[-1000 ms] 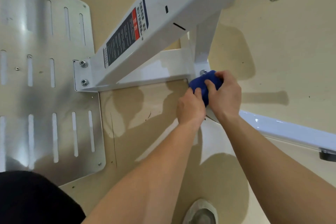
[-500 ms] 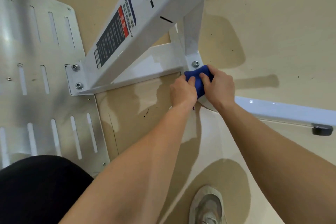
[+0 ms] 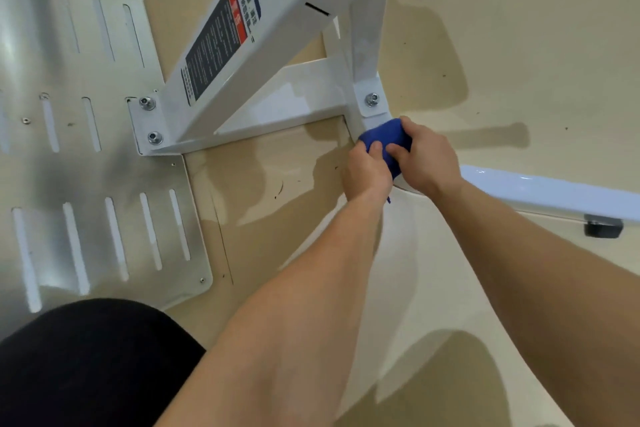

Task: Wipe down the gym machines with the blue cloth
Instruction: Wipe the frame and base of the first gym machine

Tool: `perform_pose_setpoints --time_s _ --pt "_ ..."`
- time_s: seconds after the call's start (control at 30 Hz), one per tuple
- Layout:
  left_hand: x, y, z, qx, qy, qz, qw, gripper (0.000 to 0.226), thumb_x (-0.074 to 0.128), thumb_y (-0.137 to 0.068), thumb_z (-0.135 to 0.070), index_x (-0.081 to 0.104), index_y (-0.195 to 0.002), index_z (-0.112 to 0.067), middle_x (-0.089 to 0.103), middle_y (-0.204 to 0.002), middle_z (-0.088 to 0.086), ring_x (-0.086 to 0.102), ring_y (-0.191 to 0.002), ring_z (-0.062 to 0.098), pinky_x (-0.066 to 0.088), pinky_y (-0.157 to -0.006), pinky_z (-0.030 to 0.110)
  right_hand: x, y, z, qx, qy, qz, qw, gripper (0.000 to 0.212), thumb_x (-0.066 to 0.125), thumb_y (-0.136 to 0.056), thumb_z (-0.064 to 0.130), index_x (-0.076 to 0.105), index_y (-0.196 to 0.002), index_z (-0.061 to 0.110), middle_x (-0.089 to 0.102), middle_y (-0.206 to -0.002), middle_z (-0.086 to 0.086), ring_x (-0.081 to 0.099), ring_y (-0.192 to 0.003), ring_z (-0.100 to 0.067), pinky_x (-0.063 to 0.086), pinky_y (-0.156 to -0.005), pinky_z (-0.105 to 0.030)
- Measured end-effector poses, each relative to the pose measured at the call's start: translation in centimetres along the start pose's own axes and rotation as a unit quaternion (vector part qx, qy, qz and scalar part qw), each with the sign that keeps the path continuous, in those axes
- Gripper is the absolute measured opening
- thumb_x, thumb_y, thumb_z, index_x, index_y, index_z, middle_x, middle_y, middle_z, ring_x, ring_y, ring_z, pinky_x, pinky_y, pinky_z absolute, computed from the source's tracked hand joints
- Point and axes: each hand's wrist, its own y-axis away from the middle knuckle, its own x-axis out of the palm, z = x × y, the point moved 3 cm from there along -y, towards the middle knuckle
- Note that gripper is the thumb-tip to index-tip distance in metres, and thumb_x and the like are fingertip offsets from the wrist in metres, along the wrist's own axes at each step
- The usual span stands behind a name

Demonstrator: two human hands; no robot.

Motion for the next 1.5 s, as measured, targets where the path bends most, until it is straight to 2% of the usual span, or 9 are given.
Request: perform_pose_setpoints --time_s 0.17,0.3,0.5,0.77,0.93,1.07,1.17,1.3,1.5 --pt "-1.0 -3.2 0.3 0.073 -0.019 -0.048 0.996 0.026 0.047 -0.102 -0.027 0.064 -0.089 -0.012 0.057 -0.074 -0.002 0.050 -0.068 0.020 0.032 -0.058 0.021 1.3 -1.8 0.1 -0.042 -0.017 -0.052 0.998 0.027 0.059 -0.092 0.035 0.058 -0.113 0.018 0.060 -0.089 0.000 0.055 -0.088 -0.029 0.033 -0.066 -0.033" --pt "-0.6 -3.7 0.7 0.110 -0.034 -0.076 0.990 0.034 0.045 -0.102 -0.027 0.048 -0.068 -0.023 0.051 -0.062 -0.012 0.045 -0.058 0.003 0.033 -0.049 0.009 1.5 -2.4 -1.1 -0.084 0.001 -0.059 0.995 0.032 0.055 -0.094 0.044 0.057 -0.115 0.020 0.066 -0.097 -0.005 0.058 -0.090 -0.033 0.033 -0.066 -0.033" --pt "-0.6 -4.4 0.3 0.129 -0.028 -0.111 0.985 0.028 0.041 -0.104 -0.030 0.063 -0.089 -0.023 0.052 -0.068 -0.014 0.049 -0.064 0.009 0.032 -0.059 0.026 2.2 -3.5 -1.1 -0.112 -0.028 -0.081 0.990 0.031 0.054 -0.094 0.047 0.059 -0.109 0.019 0.055 -0.087 0.005 0.047 -0.080 -0.021 0.032 -0.070 -0.032" --pt "2.6 0.3 3.0 0.118 -0.011 -0.154 0.981 0.027 0.042 -0.103 -0.033 0.057 -0.085 -0.020 0.059 -0.076 -0.006 0.054 -0.070 0.016 0.036 -0.061 0.023 0.4 -1.8 -4.4 -0.185 -0.021 0.008 0.983 0.027 0.058 -0.092 0.046 0.061 -0.113 0.029 0.069 -0.101 0.003 0.060 -0.093 -0.024 0.050 -0.076 -0.038" --pt "5.8 3.2 4.5 0.120 0.017 -0.185 0.975 0.022 0.042 -0.103 -0.033 0.053 -0.085 -0.025 0.050 -0.066 -0.017 0.046 -0.059 -0.002 0.034 -0.054 0.003 -0.6 -0.1 -7.4 -0.210 -0.014 -0.004 0.978 0.046 0.062 -0.091 0.043 0.054 -0.135 0.034 0.067 -0.114 0.008 0.059 -0.103 -0.021 0.048 -0.078 -0.034" --pt "7.1 4.8 5.7 0.102 -0.005 -0.178 0.979 0.034 0.051 -0.098 -0.036 0.047 -0.068 -0.021 0.051 -0.061 -0.010 0.046 -0.055 0.006 0.030 -0.049 0.017 -0.7 2.5 -9.8 -0.244 -0.013 -0.056 0.968 0.050 0.067 -0.088 0.031 0.054 -0.136 0.027 0.062 -0.125 0.014 0.057 -0.110 -0.018 0.045 -0.081 -0.030" --pt "6.8 6.0 6.9 0.111 0.022 -0.133 0.985 0.020 0.067 -0.089 -0.032 0.062 -0.077 -0.016 0.065 -0.069 -0.005 0.061 -0.064 0.017 0.048 -0.058 0.033 -1.0 3.9 -11.7 -0.239 0.028 -0.081 0.967 0.065 0.075 -0.083 0.033 0.051 -0.143 0.023 0.052 -0.144 0.006 0.049 -0.126 -0.023 0.043 -0.101 -0.036" --pt "4.9 6.6 6.8 0.114 0.050 -0.151 0.981 0.017 0.077 -0.081 -0.028 0.061 -0.088 -0.028 0.067 -0.074 -0.017 0.065 -0.068 0.000 0.053 -0.061 0.019 -2.3 4.4 -12.3 -0.294 0.112 -0.057 0.948 0.084 0.083 -0.072 0.040 0.047 -0.146 0.023 0.050 -0.139 -0.005 0.052 -0.115 -0.029 0.046 -0.095 -0.042" --pt "2.2 6.1 3.9 0.118 0.044 -0.135 0.983 0.022 0.075 -0.076 -0.035 0.057 -0.089 -0.032 0.066 -0.073 -0.012 0.064 -0.062 0.001 0.048 -0.051 0.018 -4.0 4.8 -12.4 -0.330 0.120 -0.080 0.933 0.047 0.070 -0.087 0.039 0.064 -0.132 0.027 0.059 -0.121 -0.007 0.056 -0.099 -0.032 0.048 -0.080 -0.039"
